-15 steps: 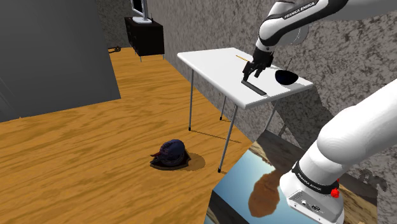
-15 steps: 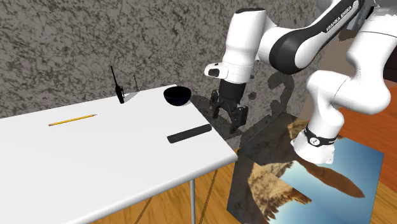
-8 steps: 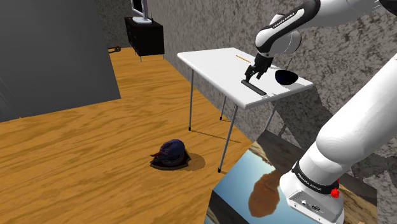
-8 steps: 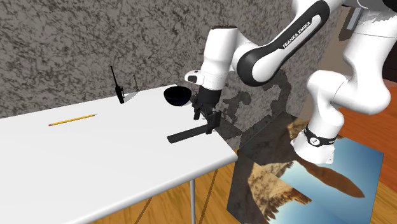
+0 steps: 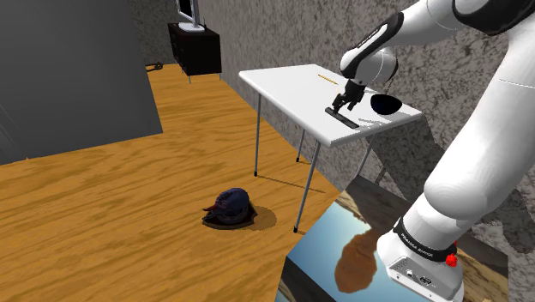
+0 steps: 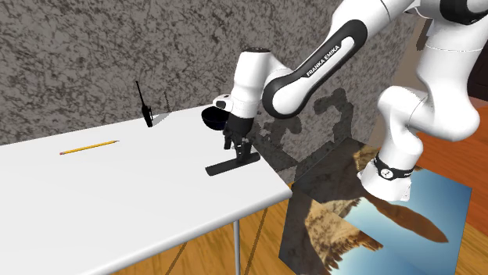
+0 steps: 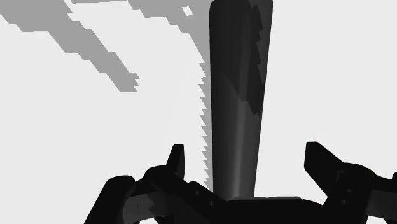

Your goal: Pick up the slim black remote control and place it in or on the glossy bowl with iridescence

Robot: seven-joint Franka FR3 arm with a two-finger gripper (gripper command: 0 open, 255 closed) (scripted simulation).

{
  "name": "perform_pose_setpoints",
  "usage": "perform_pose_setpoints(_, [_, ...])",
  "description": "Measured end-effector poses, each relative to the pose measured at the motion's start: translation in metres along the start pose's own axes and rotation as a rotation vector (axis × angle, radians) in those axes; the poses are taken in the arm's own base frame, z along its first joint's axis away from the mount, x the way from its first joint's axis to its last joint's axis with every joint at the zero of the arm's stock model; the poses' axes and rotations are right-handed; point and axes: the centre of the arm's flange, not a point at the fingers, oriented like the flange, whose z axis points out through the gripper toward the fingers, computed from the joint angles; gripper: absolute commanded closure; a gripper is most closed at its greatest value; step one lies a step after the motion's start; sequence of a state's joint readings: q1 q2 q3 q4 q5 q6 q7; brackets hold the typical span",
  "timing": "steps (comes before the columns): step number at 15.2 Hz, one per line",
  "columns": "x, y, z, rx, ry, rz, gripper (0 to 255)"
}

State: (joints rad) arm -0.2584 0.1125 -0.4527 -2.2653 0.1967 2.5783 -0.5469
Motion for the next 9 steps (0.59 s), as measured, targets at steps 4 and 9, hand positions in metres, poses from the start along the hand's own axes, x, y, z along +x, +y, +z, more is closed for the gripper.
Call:
perform_pose_setpoints(4, [0.001,0.000,0.021,-0.001,0.001,0.001,0])
perform_pose_setpoints(9, [0.001,0.001,0.029,-0.001,0.001,0.001,0])
